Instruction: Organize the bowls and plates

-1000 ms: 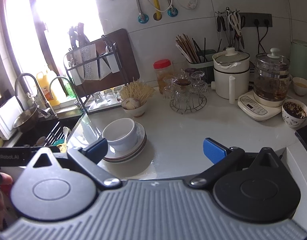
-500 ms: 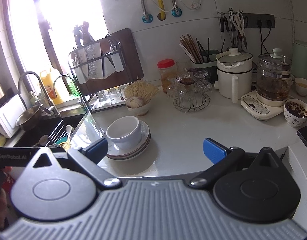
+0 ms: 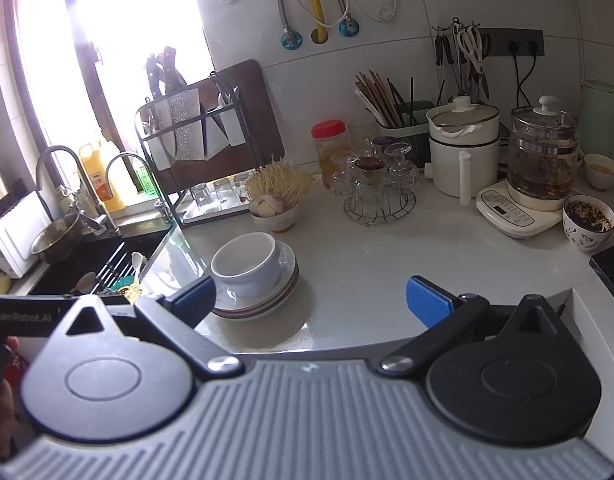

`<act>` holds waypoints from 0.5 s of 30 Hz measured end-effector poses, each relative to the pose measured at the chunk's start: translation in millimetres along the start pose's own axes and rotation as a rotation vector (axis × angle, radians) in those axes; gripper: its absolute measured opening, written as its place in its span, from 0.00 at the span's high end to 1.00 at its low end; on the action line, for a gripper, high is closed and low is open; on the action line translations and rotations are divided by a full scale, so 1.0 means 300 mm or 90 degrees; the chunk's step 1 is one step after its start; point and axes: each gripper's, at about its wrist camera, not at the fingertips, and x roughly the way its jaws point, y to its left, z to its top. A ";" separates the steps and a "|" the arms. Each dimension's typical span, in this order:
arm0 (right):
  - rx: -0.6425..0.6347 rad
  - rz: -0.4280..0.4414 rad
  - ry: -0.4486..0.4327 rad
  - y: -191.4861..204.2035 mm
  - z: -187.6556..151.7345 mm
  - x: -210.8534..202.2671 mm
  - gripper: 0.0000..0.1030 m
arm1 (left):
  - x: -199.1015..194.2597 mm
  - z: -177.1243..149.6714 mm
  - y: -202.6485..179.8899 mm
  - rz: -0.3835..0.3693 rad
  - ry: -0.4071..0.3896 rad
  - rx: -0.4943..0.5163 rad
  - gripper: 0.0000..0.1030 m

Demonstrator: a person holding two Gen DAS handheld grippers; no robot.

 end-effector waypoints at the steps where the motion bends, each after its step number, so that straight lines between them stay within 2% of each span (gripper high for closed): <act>1: -0.001 0.000 -0.001 0.002 -0.001 -0.002 0.00 | 0.000 -0.001 0.000 0.001 -0.001 0.002 0.03; 15: 0.006 -0.002 0.003 0.011 -0.002 0.001 0.00 | -0.006 -0.007 -0.019 -0.005 -0.008 0.009 0.03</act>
